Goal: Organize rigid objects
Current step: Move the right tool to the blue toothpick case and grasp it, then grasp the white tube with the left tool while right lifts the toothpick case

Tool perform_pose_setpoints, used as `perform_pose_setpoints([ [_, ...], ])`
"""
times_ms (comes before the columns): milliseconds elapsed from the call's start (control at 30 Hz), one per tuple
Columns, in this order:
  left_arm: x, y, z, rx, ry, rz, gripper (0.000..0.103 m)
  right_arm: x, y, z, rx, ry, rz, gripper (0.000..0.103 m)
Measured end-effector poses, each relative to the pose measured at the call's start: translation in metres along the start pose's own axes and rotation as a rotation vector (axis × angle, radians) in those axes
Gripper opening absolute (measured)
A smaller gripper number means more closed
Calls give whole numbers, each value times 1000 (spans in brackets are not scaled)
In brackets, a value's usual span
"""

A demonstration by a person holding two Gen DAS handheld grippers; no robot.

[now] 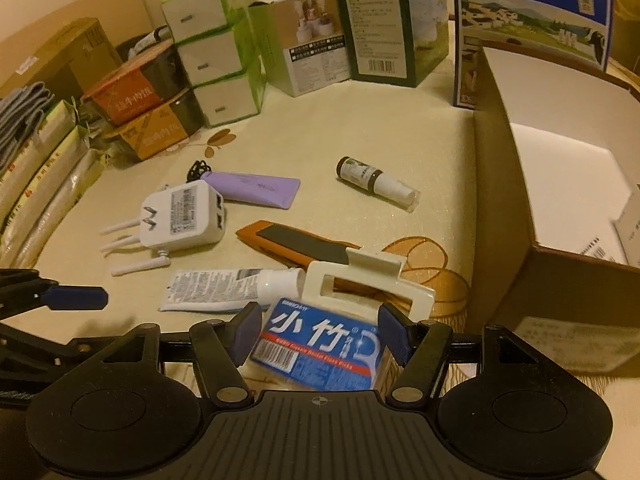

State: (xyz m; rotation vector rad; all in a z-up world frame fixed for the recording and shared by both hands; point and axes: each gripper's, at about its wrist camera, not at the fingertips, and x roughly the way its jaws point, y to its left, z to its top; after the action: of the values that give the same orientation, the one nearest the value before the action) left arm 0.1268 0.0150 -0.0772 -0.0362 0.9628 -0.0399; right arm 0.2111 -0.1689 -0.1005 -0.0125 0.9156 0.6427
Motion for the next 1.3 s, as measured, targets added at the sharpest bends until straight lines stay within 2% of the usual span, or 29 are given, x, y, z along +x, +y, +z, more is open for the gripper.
perform_pose_setpoints([
  [233, 4, 1, -3, 0, 9, 0, 66, 2, 4, -5, -99, 31, 54, 62],
  [400, 5, 1, -4, -2, 11, 2, 66, 9, 5, -1, -139, 47, 28, 62],
  [567, 5, 2, -4, -2, 10, 3, 66, 8, -3, 0, -76, 96, 98, 62],
  [700, 5, 4, -4, -2, 14, 3, 66, -2, 6, -12, -96, 134, 157, 62],
  [900, 6, 5, -8, 0, 23, 6, 66, 3, 26, -19, -207, 134, 104, 62],
  [1133, 8, 3, -9, 27, 24, 8, 67, 23, 39, -22, -262, 134, 67, 62],
  [1200, 10, 2, -7, 53, 20, 6, 66, 24, 41, -25, -263, 122, 42, 58],
  [1300, 14, -1, -4, 102, 9, 1, 67, 19, 38, -29, -220, 115, 19, 57],
])
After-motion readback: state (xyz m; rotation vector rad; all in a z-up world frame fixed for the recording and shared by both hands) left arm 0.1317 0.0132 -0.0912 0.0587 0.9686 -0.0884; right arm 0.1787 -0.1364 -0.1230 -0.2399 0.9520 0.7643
